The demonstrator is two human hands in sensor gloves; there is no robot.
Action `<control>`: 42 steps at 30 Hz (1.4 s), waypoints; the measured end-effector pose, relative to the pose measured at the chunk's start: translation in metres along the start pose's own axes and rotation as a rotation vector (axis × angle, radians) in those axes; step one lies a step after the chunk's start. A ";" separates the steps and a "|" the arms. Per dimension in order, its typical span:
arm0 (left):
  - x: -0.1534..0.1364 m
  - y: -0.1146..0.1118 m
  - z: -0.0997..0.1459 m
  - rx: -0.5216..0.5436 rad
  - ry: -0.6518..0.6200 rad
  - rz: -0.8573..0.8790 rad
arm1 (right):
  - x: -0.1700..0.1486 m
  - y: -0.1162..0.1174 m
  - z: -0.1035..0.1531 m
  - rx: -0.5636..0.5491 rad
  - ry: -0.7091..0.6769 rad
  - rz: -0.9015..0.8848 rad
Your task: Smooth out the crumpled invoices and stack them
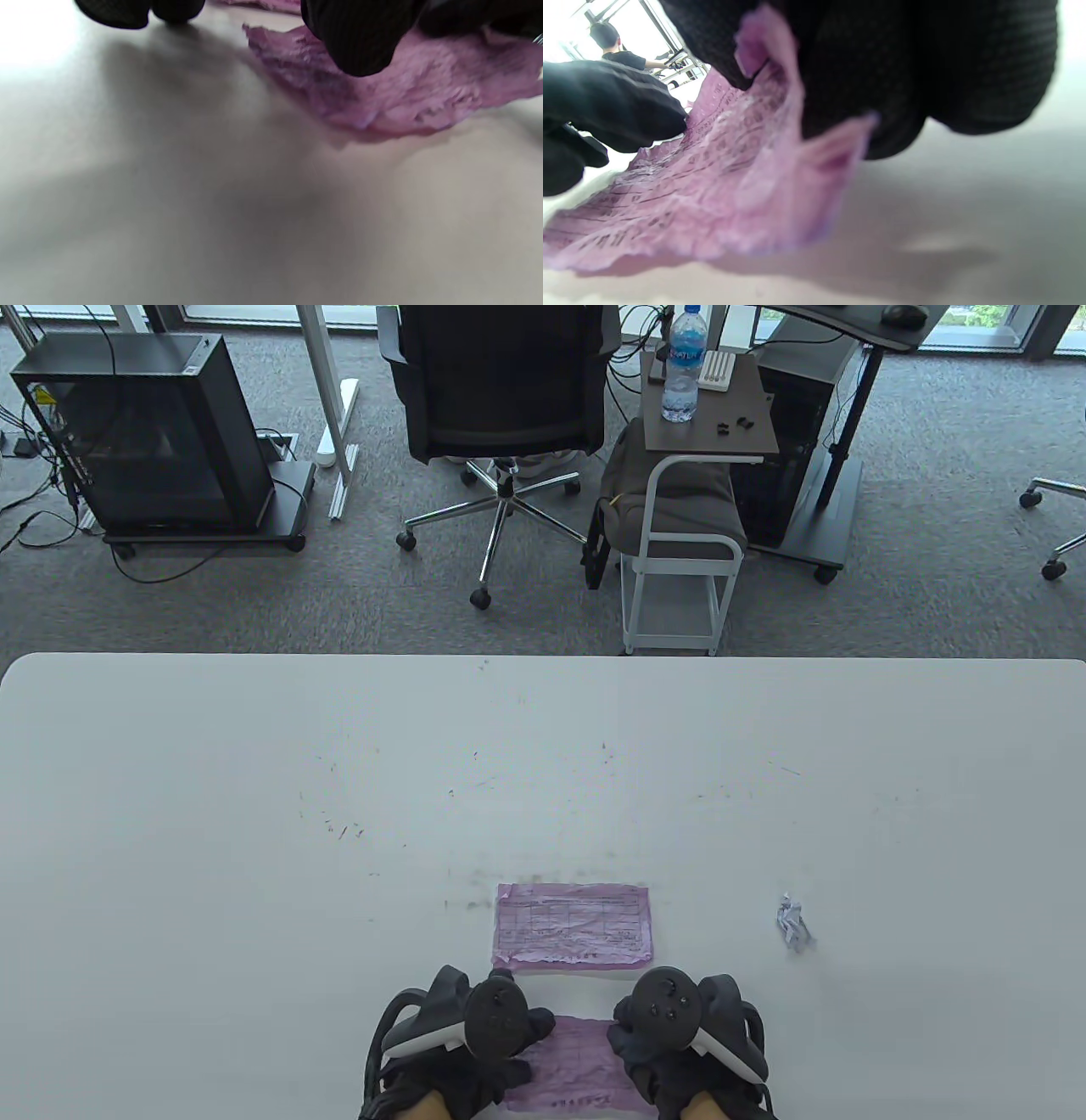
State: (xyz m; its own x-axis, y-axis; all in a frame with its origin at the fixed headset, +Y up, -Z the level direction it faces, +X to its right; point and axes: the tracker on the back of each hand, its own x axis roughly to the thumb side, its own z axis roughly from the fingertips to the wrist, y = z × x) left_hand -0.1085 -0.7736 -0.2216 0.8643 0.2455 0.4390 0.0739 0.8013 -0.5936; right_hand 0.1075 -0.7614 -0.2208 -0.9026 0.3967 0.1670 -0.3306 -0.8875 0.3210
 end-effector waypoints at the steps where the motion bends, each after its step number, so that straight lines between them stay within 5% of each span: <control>1: 0.001 -0.002 -0.001 -0.007 0.020 -0.033 | 0.000 0.000 0.000 0.000 -0.003 0.001; 4: 0.004 -0.007 -0.005 -0.046 0.046 -0.112 | 0.000 0.000 0.000 -0.008 -0.005 0.009; 10: -0.004 -0.011 -0.007 -0.153 0.121 -0.014 | -0.004 -0.006 0.001 -0.030 0.005 0.161; 19: -0.010 -0.012 -0.007 -0.208 0.135 0.053 | -0.019 -0.014 0.004 -0.061 0.081 0.161; 24: -0.011 -0.012 -0.007 -0.209 0.125 0.064 | -0.024 -0.025 0.011 -0.202 0.132 0.169; 27: -0.012 -0.012 -0.007 -0.204 0.115 0.071 | -0.009 -0.035 0.017 -0.269 0.033 0.152; 32: -0.012 -0.013 -0.007 -0.216 0.113 0.081 | 0.035 -0.009 0.015 -0.006 -0.337 0.101; 35: -0.012 -0.013 -0.007 -0.219 0.110 0.084 | 0.064 0.015 0.017 0.106 -0.507 0.243; 39: -0.012 -0.013 -0.006 -0.225 0.106 0.093 | 0.084 0.037 0.019 0.194 -0.603 0.344; 42: -0.012 -0.013 -0.006 -0.231 0.108 0.100 | 0.081 0.046 0.015 0.373 -0.557 0.318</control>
State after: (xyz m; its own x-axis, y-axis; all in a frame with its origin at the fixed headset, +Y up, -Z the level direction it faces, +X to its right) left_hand -0.1170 -0.7908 -0.2235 0.9202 0.2477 0.3031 0.0861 0.6274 -0.7739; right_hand 0.0236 -0.7669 -0.1783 -0.6328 0.2821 0.7211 0.1287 -0.8800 0.4572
